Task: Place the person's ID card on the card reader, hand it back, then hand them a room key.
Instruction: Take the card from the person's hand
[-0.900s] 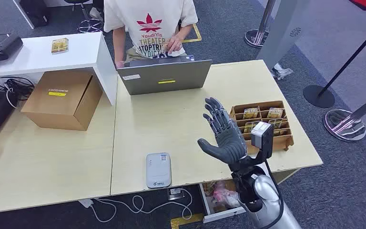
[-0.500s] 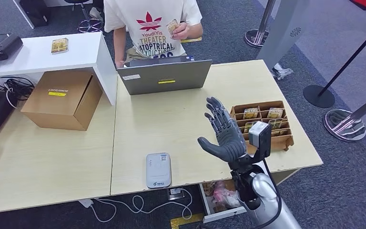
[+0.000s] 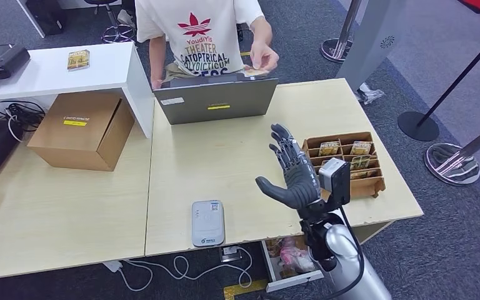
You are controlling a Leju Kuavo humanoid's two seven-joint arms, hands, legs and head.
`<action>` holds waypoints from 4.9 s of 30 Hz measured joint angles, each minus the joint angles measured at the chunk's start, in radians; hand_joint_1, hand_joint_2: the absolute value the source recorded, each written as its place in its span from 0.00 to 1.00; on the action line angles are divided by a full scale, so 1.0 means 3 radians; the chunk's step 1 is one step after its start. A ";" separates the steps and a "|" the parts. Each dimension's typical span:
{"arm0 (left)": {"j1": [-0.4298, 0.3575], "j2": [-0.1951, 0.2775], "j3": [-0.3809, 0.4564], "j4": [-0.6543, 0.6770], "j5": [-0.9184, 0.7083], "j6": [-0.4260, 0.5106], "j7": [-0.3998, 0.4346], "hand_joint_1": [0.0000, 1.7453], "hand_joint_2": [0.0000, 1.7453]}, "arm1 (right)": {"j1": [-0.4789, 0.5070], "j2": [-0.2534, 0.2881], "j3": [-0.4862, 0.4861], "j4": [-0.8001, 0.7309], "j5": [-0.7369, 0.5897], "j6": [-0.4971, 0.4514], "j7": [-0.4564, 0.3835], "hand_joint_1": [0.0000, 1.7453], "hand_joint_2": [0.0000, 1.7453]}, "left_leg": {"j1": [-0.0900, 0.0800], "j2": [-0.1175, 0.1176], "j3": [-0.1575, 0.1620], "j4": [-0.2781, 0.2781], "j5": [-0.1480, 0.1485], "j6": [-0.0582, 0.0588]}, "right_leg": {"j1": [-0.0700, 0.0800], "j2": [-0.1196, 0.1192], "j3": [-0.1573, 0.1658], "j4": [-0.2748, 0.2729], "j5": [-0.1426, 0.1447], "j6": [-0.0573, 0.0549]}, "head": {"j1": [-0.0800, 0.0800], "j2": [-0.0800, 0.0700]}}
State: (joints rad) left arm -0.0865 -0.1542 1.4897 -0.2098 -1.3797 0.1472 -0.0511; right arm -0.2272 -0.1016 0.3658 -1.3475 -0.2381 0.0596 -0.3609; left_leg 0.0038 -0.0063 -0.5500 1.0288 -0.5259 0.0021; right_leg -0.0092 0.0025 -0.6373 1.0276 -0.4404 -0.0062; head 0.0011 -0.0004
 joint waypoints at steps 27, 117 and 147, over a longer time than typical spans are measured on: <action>-0.0009 -0.0005 -0.0002 0.0000 0.0049 0.0066 0.0034 0.00 0.00 | -0.1194 0.0151 0.0390 0.0942 0.2888 -0.2382 -0.0173 0.00 1.00 | 0.0000 0.0001 0.0003 0.0000 0.0005 0.0000 | 0.0000 0.0002 0.0001 0.0002 0.0003 -0.0001 | 0.0001 0.0000; 0.0033 0.0078 -0.0185 0.0000 -0.0007 -0.0093 -0.0107 0.00 0.00 | -0.1084 -0.0137 0.0664 0.1086 0.1632 -0.1205 -0.0076 0.34 1.00 | -0.0002 0.0002 0.0005 0.0002 0.0005 0.0000 | 0.0001 0.0003 0.0001 0.0001 0.0004 -0.0001 | 0.0000 0.0000; 0.0031 0.0074 -0.0201 0.0000 0.0104 -0.0028 -0.0014 0.00 0.00 | -0.1225 -0.0166 0.0653 0.1179 0.2807 -0.2224 0.0076 0.00 1.00 | -0.0001 0.0001 0.0005 0.0002 0.0005 0.0000 | 0.0000 0.0003 0.0002 0.0002 0.0004 -0.0002 | 0.0000 0.0000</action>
State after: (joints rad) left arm -0.0773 -0.1319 1.4294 -0.2098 -1.3484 0.1389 -0.0553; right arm -0.5947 -0.1514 0.5618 -0.9937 0.6041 -0.6077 -0.3381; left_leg 0.0035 -0.0059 -0.5484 1.0293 -0.5244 0.0020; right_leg -0.0091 0.0034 -0.6366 1.0281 -0.4392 -0.0067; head 0.0011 -0.0004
